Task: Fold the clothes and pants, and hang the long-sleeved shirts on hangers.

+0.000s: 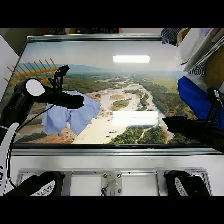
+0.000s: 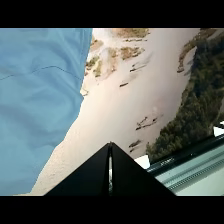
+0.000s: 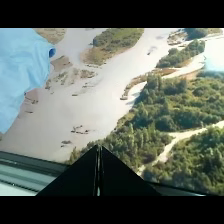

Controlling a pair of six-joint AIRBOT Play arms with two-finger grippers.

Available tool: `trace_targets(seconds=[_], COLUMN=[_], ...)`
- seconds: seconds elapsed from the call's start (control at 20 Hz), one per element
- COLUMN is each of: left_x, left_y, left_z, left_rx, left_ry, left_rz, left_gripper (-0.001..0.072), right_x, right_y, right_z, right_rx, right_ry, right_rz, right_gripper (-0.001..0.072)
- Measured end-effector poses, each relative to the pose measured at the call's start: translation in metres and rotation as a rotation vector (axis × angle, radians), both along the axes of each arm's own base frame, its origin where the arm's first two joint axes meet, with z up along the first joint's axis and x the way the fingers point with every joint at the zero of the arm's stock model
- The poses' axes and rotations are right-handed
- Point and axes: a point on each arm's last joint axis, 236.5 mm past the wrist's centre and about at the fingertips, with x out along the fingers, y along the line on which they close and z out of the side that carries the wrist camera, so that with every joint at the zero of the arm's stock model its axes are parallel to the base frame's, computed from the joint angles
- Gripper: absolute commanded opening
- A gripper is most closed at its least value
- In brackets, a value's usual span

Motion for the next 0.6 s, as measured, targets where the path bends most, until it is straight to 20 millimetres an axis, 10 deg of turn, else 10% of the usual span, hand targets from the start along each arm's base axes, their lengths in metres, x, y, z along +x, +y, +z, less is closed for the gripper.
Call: trace_targets(seconds=[0.55,0.6], left_x=[0.0006,0.0025], left_y=[-0.0003,-0.0007], left_z=[0.0003,0.0010], left_rx=[-0.001,-0.003], left_ry=[-0.003,-0.011], left_rz=[0.001,0.003], left_gripper=[0.0008,0.0264], right_x=[0.0000,-0.0001], right_y=[0.0000,0.0000], right_z=[0.0000,-0.0001], right_rx=[0.000,0.000], right_ry=[0.000,0.000], right_rz=[0.000,0.000], right_gripper=[0.0020,0.0020])
